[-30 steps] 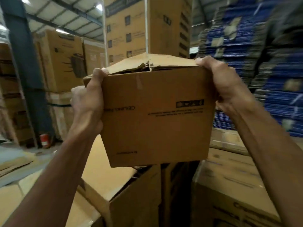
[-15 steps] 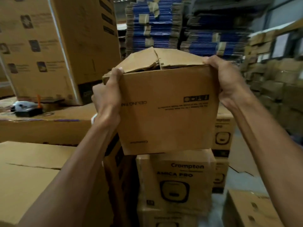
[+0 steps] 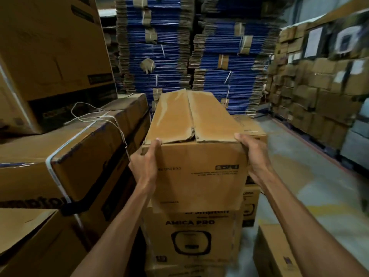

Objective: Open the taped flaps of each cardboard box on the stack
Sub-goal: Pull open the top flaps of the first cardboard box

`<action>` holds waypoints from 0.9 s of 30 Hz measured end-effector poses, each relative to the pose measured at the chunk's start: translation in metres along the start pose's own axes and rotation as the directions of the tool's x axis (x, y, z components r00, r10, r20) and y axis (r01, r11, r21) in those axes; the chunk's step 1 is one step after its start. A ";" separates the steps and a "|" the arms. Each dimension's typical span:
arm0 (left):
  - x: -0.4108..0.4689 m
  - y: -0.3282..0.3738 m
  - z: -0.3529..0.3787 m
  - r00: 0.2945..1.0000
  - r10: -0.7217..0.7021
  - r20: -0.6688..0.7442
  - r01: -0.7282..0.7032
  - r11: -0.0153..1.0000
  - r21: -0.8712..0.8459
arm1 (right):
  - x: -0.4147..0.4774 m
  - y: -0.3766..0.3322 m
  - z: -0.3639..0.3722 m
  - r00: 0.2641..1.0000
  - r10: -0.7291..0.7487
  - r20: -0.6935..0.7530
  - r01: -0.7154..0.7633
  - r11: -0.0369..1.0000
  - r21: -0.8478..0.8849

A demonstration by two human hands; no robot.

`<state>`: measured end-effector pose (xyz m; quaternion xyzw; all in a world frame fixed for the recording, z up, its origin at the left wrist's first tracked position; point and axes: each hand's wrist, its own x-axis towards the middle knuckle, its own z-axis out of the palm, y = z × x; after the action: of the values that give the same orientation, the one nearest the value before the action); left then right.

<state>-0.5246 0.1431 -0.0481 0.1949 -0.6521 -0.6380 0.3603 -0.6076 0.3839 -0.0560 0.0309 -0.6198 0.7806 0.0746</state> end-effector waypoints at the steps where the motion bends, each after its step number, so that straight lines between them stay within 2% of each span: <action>1: 0.003 -0.008 0.004 1.000 -0.013 0.002 0.013 1.000 0.010 | 0.009 0.011 0.000 1.000 0.011 0.010 -0.011 1.000 -0.003; 9: 0.039 -0.061 0.013 0.994 -0.112 0.008 0.112 0.994 0.020 | 0.037 0.054 0.015 0.995 0.102 -0.012 -0.103 0.988 -0.115; 12: 0.053 -0.073 0.010 0.994 -0.102 0.026 0.101 0.994 0.048 | 0.038 0.054 0.025 0.997 0.045 -0.059 -0.054 0.985 -0.165; 15: 0.063 -0.076 0.003 0.991 -0.064 0.114 0.049 0.991 0.123 | 0.033 0.054 0.035 0.995 -0.012 -0.100 -0.010 0.977 -0.214; 19: 0.073 -0.073 -0.013 0.946 0.030 0.322 -0.103 0.972 0.211 | 0.025 0.057 0.038 0.979 -0.061 -0.193 -0.012 0.934 -0.356; 21: 0.081 -0.067 -0.017 0.890 0.178 0.419 -0.299 0.923 0.242 | 0.019 0.053 0.043 0.956 -0.210 -0.207 0.057 0.821 -0.568; 22: 0.087 -0.061 -0.016 0.846 0.257 0.467 -0.417 0.865 0.279 | 0.016 0.049 0.048 0.932 -0.315 -0.179 0.125 0.744 -0.657; 24: 0.097 -0.047 -0.005 0.739 0.343 0.580 -0.619 0.685 0.384 | 0.010 0.042 0.062 0.885 -0.463 -0.056 0.256 0.583 -0.771; 26: 0.104 -0.033 0.012 0.650 0.309 0.695 -0.724 0.530 0.441 | 0.004 0.038 0.077 0.858 -0.505 0.097 0.336 0.408 -0.849; 27: 0.106 -0.028 0.021 0.620 0.261 0.740 -0.746 0.488 0.453 | 0.003 0.040 0.083 0.857 -0.496 0.140 0.340 0.340 -0.877</action>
<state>-0.6159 0.0787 -0.0501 -0.0969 -0.9509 -0.2020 0.2134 -0.6202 0.2946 -0.0746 0.0865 -0.8928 0.3010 0.3237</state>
